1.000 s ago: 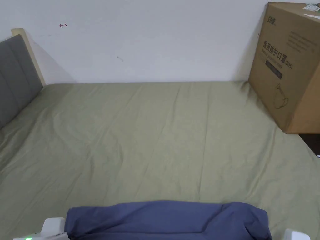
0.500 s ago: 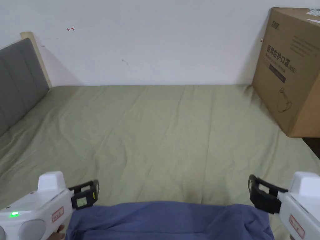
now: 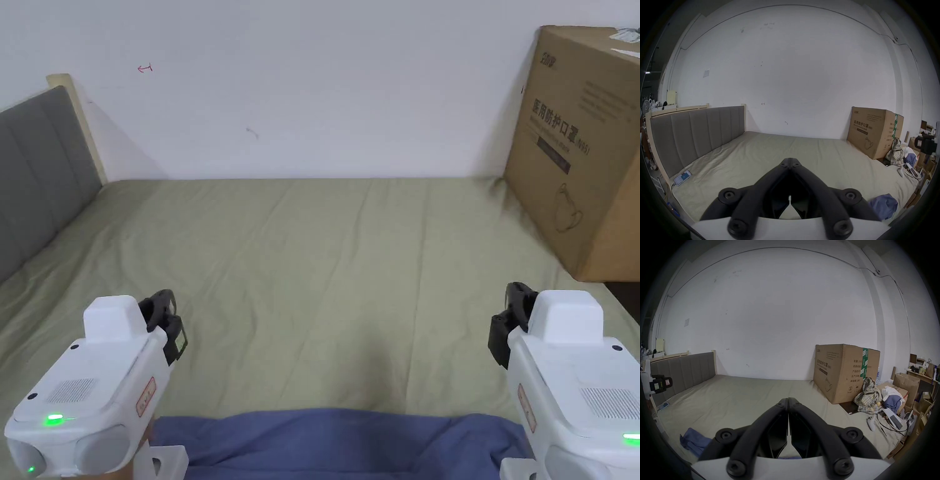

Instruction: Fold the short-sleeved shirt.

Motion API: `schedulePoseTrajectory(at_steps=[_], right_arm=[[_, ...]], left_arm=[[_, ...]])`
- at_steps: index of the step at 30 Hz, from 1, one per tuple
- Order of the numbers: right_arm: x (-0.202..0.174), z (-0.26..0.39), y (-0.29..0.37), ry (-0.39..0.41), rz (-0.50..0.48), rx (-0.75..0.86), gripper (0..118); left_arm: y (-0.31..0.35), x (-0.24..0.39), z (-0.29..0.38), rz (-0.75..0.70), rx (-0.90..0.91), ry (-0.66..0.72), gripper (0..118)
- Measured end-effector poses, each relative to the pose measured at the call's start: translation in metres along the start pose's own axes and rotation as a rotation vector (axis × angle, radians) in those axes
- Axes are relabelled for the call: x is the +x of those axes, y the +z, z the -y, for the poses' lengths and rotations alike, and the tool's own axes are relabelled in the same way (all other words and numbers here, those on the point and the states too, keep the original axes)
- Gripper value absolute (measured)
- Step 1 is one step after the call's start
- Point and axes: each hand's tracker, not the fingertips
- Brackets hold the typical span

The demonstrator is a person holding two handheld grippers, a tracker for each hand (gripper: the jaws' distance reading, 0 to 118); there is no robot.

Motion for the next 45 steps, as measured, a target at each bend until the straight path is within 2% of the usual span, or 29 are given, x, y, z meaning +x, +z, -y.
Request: schedulePoseTrajectory(at_steps=[7, 9, 14, 21, 28, 30, 32, 33, 34, 35, 36, 37, 41, 42, 45], right_arm=[[0.0, 0.002, 0.0, 0.04, -0.017, 0.0, 0], [0.0, 0.002, -0.002, 0.039, -0.019, -0.005, 0], [-0.001, 0.006, -0.008, 0.054, -0.02, -0.026, 0], [-0.01, 0.015, -0.021, 0.057, -0.032, -0.066, 0], [-0.019, 0.025, -0.034, 0.08, -0.038, -0.112, 0], [-0.022, 0.026, -0.037, 0.091, -0.038, -0.12, 0], [-0.023, 0.028, -0.04, 0.096, -0.039, -0.124, 0], [-0.023, 0.028, -0.042, 0.098, -0.039, -0.127, 0], [-0.023, 0.029, -0.043, 0.1, -0.038, -0.13, 0], [-0.023, 0.03, -0.044, 0.1, -0.038, -0.132, 0], [-0.023, 0.032, -0.045, 0.097, -0.04, -0.135, 0], [-0.022, 0.033, -0.046, 0.093, -0.036, -0.142, 0], [-0.025, 0.033, -0.045, 0.104, -0.022, -0.16, 0], [-0.025, 0.034, -0.046, 0.105, -0.018, -0.163, 0], [-0.02, 0.036, -0.048, 0.109, -0.007, -0.177, 0]], left_arm=[[-0.005, -0.01, 0.006, 0.03, -0.077, -0.03, 0], [-0.013, -0.022, 0.006, 0.05, -0.178, 0.014, 0], [-0.043, -0.08, 0.028, 0.174, -0.468, 0.302, 0], [-0.065, -0.15, 0.082, 0.281, -0.706, 0.498, 0], [-0.067, -0.18, 0.108, 0.255, -0.78, 0.5, 0], [-0.073, -0.19, 0.115, 0.261, -0.82, 0.546, 3], [-0.078, -0.198, 0.122, 0.253, -0.836, 0.576, 20], [-0.08, -0.199, 0.124, 0.251, -0.841, 0.576, 35], [-0.083, -0.201, 0.126, 0.249, -0.843, 0.573, 62], [-0.085, -0.201, 0.128, 0.239, -0.845, 0.568, 78], [-0.088, -0.201, 0.13, 0.231, -0.856, 0.56, 90], [-0.09, -0.203, 0.133, 0.229, -0.858, 0.557, 96], [-0.101, -0.202, 0.145, 0.254, -0.88, 0.564, 95], [-0.106, -0.208, 0.151, 0.276, -0.888, 0.576, 92], [-0.113, -0.203, 0.161, 0.302, -0.888, 0.586, 72]])
